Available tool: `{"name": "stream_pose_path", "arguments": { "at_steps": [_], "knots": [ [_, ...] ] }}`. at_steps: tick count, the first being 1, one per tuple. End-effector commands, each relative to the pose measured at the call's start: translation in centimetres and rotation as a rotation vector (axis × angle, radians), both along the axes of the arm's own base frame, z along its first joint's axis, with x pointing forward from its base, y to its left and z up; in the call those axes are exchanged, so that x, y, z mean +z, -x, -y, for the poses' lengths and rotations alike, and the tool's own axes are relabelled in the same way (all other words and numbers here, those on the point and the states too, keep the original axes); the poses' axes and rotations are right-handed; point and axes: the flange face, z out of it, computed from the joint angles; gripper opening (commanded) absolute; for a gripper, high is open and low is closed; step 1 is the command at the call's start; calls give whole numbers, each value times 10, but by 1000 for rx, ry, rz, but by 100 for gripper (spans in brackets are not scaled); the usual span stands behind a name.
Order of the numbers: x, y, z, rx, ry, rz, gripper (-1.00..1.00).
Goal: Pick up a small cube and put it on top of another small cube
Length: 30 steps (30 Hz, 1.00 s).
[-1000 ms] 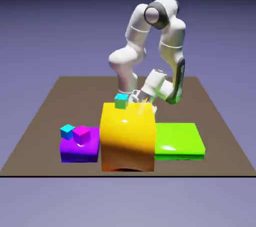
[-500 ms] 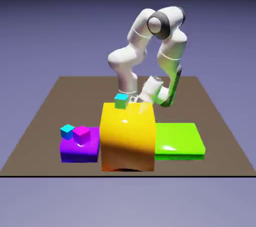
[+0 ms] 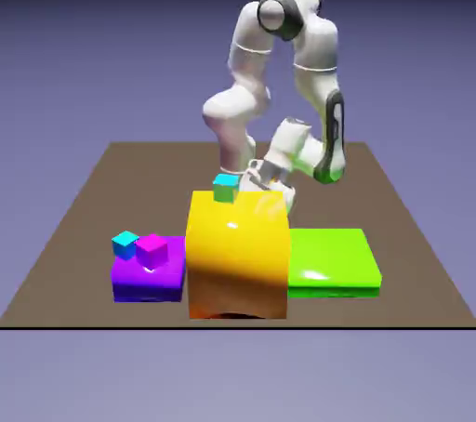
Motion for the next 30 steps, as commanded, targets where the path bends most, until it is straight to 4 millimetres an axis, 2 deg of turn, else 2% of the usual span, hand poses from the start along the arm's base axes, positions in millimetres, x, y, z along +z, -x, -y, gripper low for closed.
{"name": "stream_pose_path", "arguments": {
  "at_steps": [1,3,5,8,9,14,19,24,30],
  "knots": [
    [5,-12,-14,27,-50,11,-100],
    [24,-46,-37,66,-169,57,-100],
    [53,-86,-53,115,-297,118,-100],
    [114,-145,-61,210,-467,234,-100],
    [123,-150,-55,244,-483,245,-100],
    [164,-163,-21,416,-521,306,-100],
    [204,-164,15,594,-496,378,-100],
    [241,-153,51,767,-404,437,-100],
    [274,-126,90,950,-217,454,-100]
  ]
}}
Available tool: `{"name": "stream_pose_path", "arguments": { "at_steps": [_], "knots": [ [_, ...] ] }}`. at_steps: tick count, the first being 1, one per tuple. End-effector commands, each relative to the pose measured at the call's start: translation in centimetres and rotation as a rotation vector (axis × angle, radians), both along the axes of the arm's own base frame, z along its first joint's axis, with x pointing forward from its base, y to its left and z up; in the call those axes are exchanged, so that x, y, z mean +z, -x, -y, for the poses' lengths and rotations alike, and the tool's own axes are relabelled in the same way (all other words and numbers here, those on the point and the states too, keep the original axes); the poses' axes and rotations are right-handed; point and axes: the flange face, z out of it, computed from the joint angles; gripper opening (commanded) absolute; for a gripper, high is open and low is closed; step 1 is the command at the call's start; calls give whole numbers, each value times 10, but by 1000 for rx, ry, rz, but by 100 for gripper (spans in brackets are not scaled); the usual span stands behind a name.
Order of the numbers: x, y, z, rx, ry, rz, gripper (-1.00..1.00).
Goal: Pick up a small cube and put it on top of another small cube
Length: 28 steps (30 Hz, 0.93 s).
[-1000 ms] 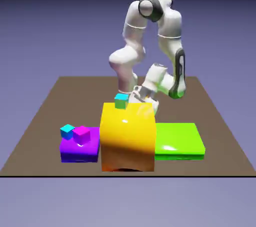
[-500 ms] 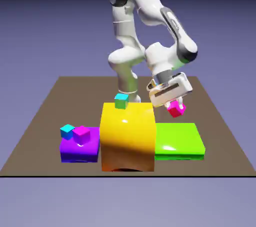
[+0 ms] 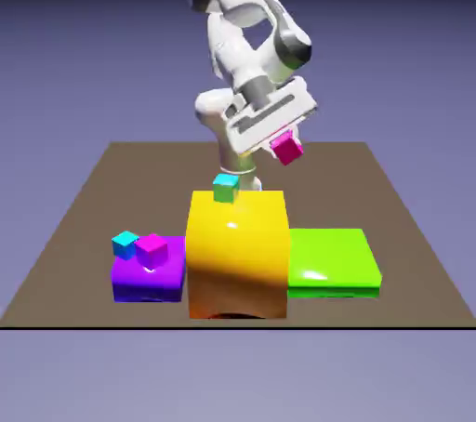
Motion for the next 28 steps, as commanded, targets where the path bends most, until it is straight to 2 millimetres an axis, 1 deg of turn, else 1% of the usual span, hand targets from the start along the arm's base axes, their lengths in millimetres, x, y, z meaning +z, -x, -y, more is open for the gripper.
{"name": "stream_pose_path", "arguments": {
  "at_steps": [1,4,8,15,17,21,24,25,26,28],
  "knots": [
    [4,5,6,16,38,16,-100],
    [9,21,21,48,142,35,-100],
    [9,42,39,72,290,28,-100],
    [-5,80,71,74,563,-71,-100],
    [-22,77,71,40,515,-122,-100],
    [-55,61,71,43,510,-118,-100],
    [-81,53,69,40,517,-123,-100],
    [-81,53,69,40,517,-123,100],
    [-81,53,69,40,517,-123,100],
    [-64,58,70,42,511,-119,100]
  ]
}}
